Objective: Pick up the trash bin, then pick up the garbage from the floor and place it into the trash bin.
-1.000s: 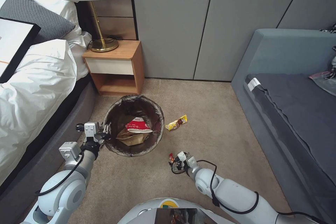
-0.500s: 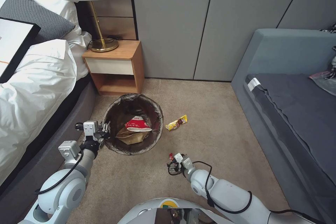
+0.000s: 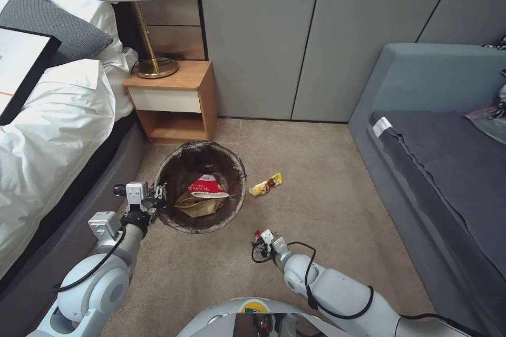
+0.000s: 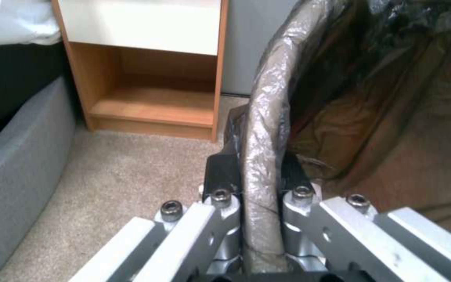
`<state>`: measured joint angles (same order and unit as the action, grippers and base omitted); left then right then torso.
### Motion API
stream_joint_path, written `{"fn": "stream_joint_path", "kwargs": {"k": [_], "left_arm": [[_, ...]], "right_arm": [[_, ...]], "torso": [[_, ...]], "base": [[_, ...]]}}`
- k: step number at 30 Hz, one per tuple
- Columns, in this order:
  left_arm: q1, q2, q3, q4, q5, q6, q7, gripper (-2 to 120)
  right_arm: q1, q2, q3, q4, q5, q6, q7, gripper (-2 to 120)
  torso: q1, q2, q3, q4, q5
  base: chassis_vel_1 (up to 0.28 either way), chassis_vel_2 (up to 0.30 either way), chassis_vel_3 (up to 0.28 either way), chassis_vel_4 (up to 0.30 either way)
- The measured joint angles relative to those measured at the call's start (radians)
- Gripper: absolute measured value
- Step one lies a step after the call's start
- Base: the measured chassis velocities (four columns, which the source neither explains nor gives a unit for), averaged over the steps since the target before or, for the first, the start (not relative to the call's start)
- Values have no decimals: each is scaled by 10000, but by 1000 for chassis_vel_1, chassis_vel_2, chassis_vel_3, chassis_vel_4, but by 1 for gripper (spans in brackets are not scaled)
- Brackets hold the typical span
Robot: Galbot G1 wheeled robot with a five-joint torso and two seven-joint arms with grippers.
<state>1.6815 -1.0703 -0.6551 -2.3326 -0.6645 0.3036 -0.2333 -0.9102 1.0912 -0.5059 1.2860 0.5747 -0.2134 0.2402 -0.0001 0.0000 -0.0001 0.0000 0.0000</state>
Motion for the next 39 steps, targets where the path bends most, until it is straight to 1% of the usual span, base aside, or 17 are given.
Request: {"fn": "stream_joint_path", "kwargs": {"k": [1,4,5,6,9,11,13,15,17,19,20,23,25,27,28,35,39], "left_arm": [[0,0,0,0,0,0,0,4],[1,-4,1,-2,0,-2,-2,4],[1,-4,1,-2,0,-2,-2,4],[-1,-6,1,-3,1,-4,-1,4],[1,-7,0,-4,1,-11,-2,4],[10,-9,-6,-3,1,-21,-1,4],[6,-10,-7,-4,1,-24,-4,4],[-20,-10,-4,-4,0,-25,-6,4],[-42,-9,4,-4,0,-25,-9,4],[-87,-7,33,-1,-1,-25,-25,4],[-87,-7,33,-1,-1,-25,-25,4],[-118,-1,68,7,-12,-25,-45,4],[-149,10,84,21,-44,-25,-58,4],[-163,14,87,26,-53,-24,-63,4],[-188,26,91,32,-72,-21,-76,4],[-229,50,130,38,-84,-8,-105,4],[-218,105,190,33,-115,18,-146,4]], "right_arm": [[0,0,0,0,0,0,0,61],[-3,60,4,-56,-20,3,-20,48],[-3,60,4,-56,-20,3,-20,48],[-1,86,-1,-97,-42,5,-34,43],[4,121,-2,-151,-67,15,-41,40],[15,131,3,-177,-78,15,-39,34],[15,130,6,-173,-79,15,-35,32],[2,111,6,-138,-78,7,-27,25],[-8,89,6,-113,-79,2,-14,24],[-27,31,21,-53,-78,-11,10,18],[-27,31,21,-53,-78,-11,10,18],[-45,-52,58,21,-72,-50,41,14],[-47,-100,83,46,-67,-64,50,8],[-48,-111,96,54,-66,-66,53,7],[-55,-152,127,100,-57,-75,80,0],[-124,-373,278,513,-10,-112,208,0],[-276,-614,778,1227,36,-118,321,0]], "torso": [[0,0,0,0,0],[0,0,0,-1,-1],[0,0,0,-1,-1],[0,1,0,-2,-1],[0,1,0,-1,0],[0,0,0,5,7],[0,0,0,6,5],[0,0,1,5,9],[0,0,1,5,7],[0,0,1,2,6],[0,0,1,2,6],[0,0,1,1,1],[0,0,2,0,0],[0,0,2,-1,0],[0,0,2,0,0],[0,0,2,-3,-3],[0,0,2,-1,-1]], "base": [[0,0,0,0],[0,0,0,0],[0,0,0,0],[0,0,0,0],[0,0,0,0],[0,0,0,0],[0,0,0,0],[0,0,0,0],[0,0,0,0],[0,0,0,0],[0,0,0,0],[0,0,0,0],[0,0,0,0],[0,0,0,0],[0,0,0,0],[0,0,0,0],[0,0,0,0]]}}
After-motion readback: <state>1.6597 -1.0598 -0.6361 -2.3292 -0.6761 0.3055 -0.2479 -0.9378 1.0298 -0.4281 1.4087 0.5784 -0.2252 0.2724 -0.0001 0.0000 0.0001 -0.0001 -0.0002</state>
